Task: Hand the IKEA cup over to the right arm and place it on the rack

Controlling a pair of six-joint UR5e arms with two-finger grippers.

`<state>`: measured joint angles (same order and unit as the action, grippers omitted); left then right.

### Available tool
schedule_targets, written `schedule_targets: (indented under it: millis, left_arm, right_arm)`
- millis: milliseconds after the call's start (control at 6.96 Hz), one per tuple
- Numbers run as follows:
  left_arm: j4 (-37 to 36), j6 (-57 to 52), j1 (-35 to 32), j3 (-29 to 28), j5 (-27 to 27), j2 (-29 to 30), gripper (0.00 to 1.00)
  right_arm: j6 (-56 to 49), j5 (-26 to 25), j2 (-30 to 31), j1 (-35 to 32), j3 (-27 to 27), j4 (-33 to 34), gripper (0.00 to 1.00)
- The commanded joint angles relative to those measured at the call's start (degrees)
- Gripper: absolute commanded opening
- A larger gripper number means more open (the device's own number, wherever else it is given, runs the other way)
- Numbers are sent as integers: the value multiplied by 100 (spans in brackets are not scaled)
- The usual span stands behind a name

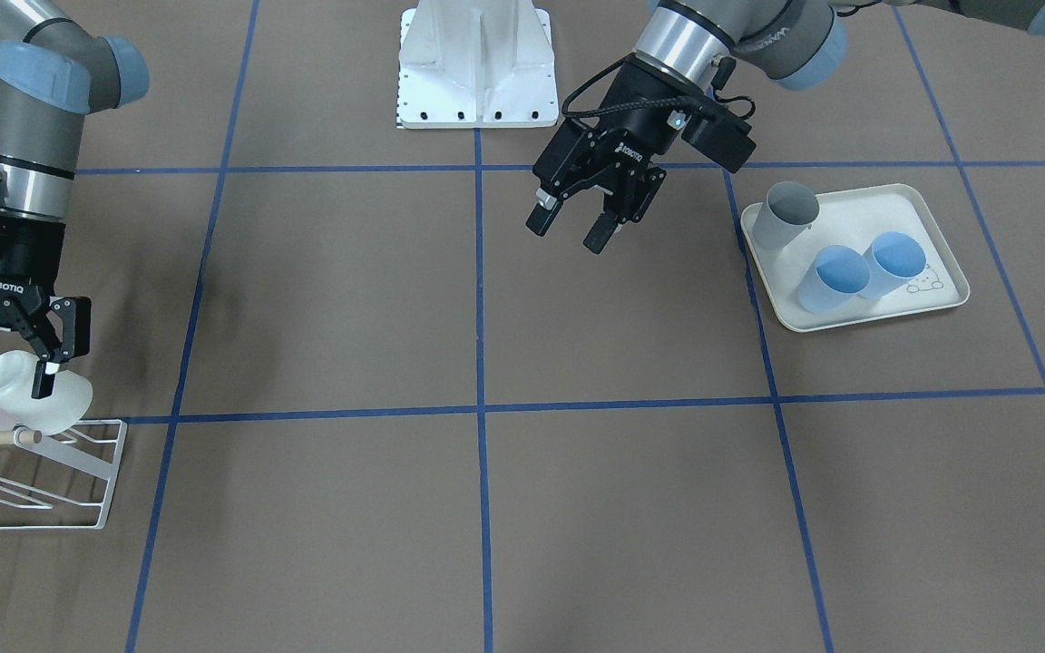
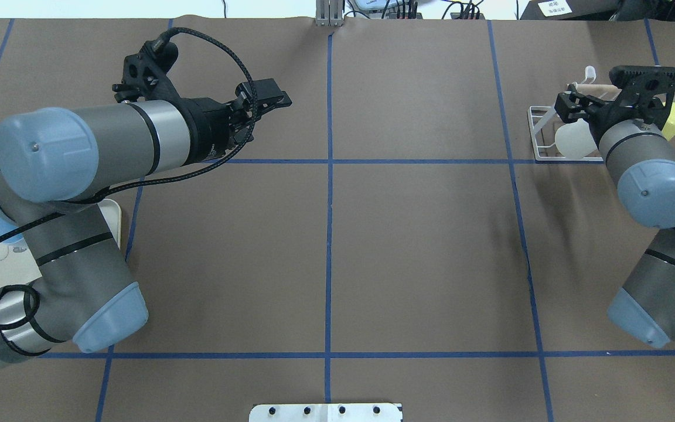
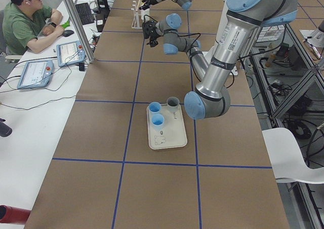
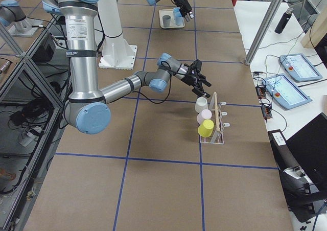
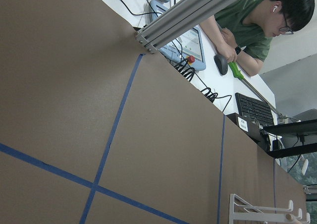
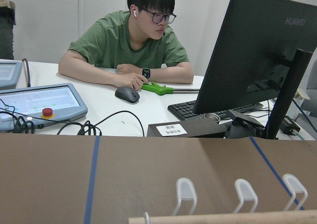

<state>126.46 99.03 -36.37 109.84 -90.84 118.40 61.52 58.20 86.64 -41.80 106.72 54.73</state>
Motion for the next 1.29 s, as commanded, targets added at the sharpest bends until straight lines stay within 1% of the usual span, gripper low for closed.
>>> schedule_targets:
  millis: [0, 144, 287, 431, 575, 718, 862, 1005, 1149]
  left_arm:
    - [-426, -469, -700, 98, -851, -132, 100]
    - [-925, -968, -1209, 151, -1483, -194, 100]
    - [-1391, -1643, -1614, 204, -2046, -351, 100]
    - [-1527, -2189, -1940, 213, -2469, -684, 100]
    - [-1572, -3056, -2240, 213, -2970, -1235, 100]
    - [-1581, -3944, -2434, 205, -3227, -1867, 100]
    - [-1581, -4509, -2445, 187, -3264, -2378, 100]
    - [-1616, -4976, -2445, 109, -3265, -2766, 100]
    - [-1842, -5712, -2462, -58, -3265, -2979, 100]
  right_arm:
    - [52, 392, -24, -39, 558, 20, 100]
    - [183, 698, -25, -39, 847, 20, 100]
    - [663, 1162, -33, -22, 1059, -14, 100]
    - [1051, 1541, -242, -21, 1166, -15, 100]
    - [1820, 1823, -653, 31, 1106, -15, 100]
    - [2402, 2017, -1049, 170, 1088, -15, 100]
    - [2922, 2045, -1357, 415, 1088, -15, 100]
    - [3388, 2020, -1656, 731, 1061, -23, 100]
    - [3628, 2011, -1851, 891, 1026, -24, 100]
